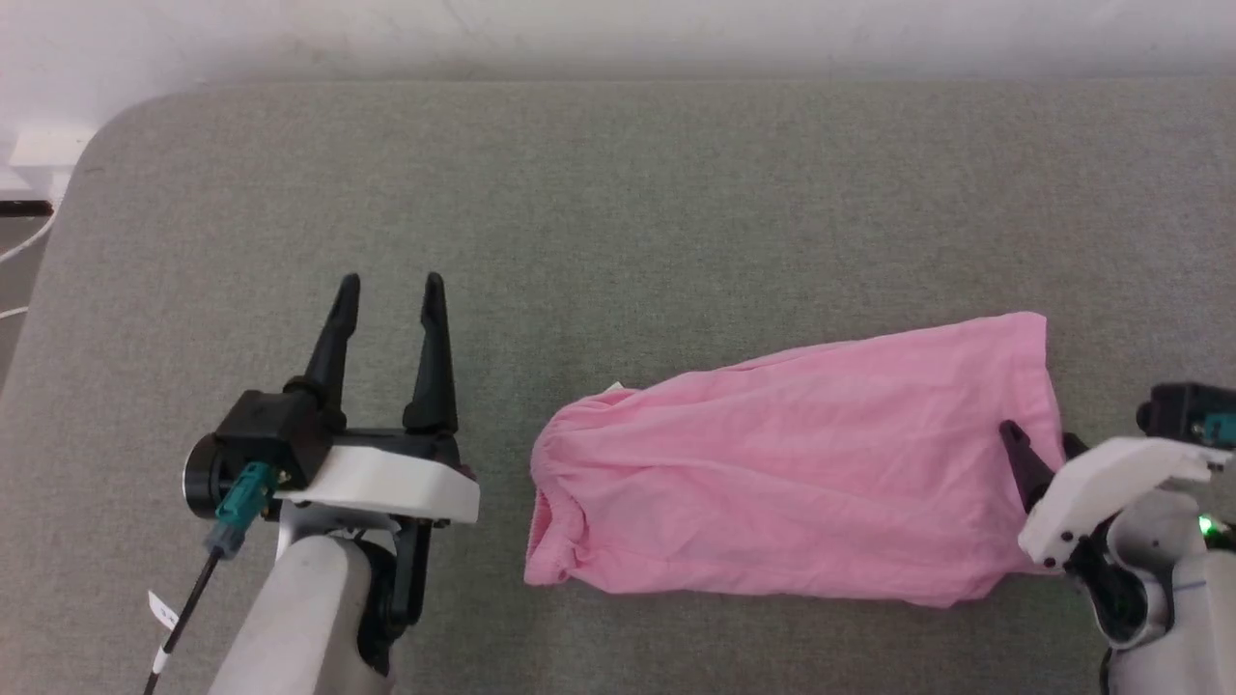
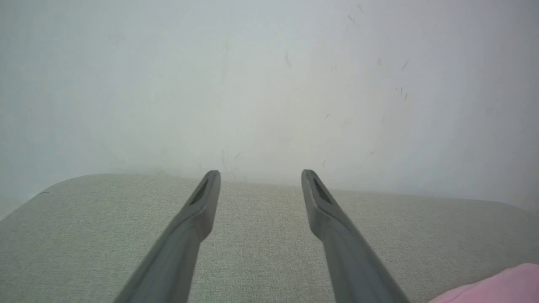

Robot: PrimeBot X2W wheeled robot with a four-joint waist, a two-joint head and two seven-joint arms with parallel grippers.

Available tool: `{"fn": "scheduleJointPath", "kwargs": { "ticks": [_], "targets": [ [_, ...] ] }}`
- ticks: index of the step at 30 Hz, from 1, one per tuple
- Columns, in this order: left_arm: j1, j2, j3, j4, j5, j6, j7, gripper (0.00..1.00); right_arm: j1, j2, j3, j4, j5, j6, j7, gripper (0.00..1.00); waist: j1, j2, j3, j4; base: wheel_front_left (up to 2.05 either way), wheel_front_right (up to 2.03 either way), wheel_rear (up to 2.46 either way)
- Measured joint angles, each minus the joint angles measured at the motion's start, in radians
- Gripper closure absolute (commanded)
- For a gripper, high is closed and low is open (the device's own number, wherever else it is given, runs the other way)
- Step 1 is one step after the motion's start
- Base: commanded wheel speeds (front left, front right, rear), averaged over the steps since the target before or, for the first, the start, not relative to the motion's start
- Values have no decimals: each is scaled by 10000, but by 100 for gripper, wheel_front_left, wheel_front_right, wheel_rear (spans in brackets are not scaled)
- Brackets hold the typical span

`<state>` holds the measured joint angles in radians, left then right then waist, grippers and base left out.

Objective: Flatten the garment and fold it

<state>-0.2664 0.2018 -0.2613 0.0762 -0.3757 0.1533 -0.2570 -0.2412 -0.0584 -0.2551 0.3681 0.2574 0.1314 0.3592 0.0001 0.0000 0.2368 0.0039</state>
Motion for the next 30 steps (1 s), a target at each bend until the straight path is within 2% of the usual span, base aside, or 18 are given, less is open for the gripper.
{"fn": "scheduleJointPath", "kwargs": {
  "ticks": [3,4,5,6,7,12,15,21,24,27,30],
  "targets": [
    [22,-360,481,-8,458,-316,0,0,-289,-163,303,184,182,-15,784,0,0,0,4,50,0,0,0],
    [43,-462,585,2,606,-430,0,0,-303,-213,408,159,178,-17,1012,21,0,0,-2,71,0,0,0],
    [92,-554,706,15,729,-545,0,0,-301,-263,545,92,178,-33,1198,55,-1,0,-10,90,0,0,0],
    [154,-633,815,36,828,-637,0,0,-293,-276,627,-13,203,-58,1360,73,-1,0,-19,105,0,0,0],
    [225,-709,936,67,905,-729,0,0,-268,-278,709,-125,232,-77,1473,100,-1,0,-28,113,0,0,0],
    [433,-978,1406,224,1252,-1012,0,0,187,-19,817,-894,128,-63,1737,100,0,0,-94,104,0,0,0],
    [494,-1095,1634,280,1379,-1181,0,0,497,2,485,-1350,-232,2,1812,100,0,0,-146,82,0,0,0],
    [632,-1310,1879,431,1496,-1452,0,0,1073,-69,-1549,-2186,-1273,12,1639,100,0,0,-253,120,0,0,0],
    [653,-1363,1944,472,1507,-1532,0,0,1186,-144,-2159,-2663,-1666,10,1624,100,0,0,-269,176,0,0,0],
    [668,-1396,1994,499,1569,-1546,0,0,1416,-107,-2144,-3352,-1871,10,1791,100,0,0,-281,223,0,0,0],
    [745,-1438,2034,543,1578,-1628,0,0,1749,-71,-1463,-4397,-1939,2,2184,100,0,0,-301,244,0,0,0]
  ]
}}
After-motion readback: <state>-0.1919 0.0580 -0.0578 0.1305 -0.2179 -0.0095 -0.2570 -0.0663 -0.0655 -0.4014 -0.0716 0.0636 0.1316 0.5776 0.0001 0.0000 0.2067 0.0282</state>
